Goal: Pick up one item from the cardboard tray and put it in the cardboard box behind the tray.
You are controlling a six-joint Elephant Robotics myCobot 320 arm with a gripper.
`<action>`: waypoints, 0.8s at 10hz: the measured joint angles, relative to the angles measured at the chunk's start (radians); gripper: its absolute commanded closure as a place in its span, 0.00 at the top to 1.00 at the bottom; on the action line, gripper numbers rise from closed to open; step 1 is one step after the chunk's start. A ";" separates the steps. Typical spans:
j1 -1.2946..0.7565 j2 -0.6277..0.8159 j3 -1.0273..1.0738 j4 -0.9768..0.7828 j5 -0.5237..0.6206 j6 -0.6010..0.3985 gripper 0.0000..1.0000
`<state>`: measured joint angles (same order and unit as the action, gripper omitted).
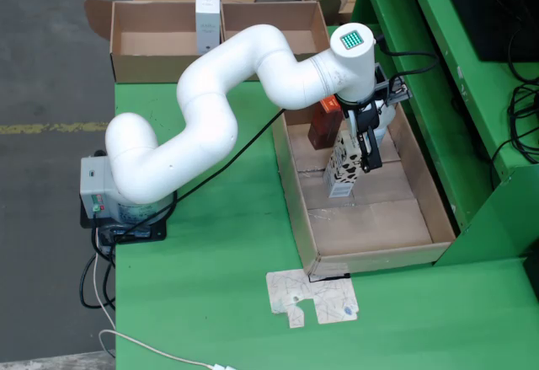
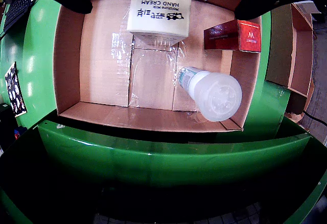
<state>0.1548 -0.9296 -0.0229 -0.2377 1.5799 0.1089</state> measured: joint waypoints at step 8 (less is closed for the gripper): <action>-0.008 0.000 0.000 -0.005 0.002 -0.002 1.00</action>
<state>0.1471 -0.9296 -0.0229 -0.2423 1.5814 0.1073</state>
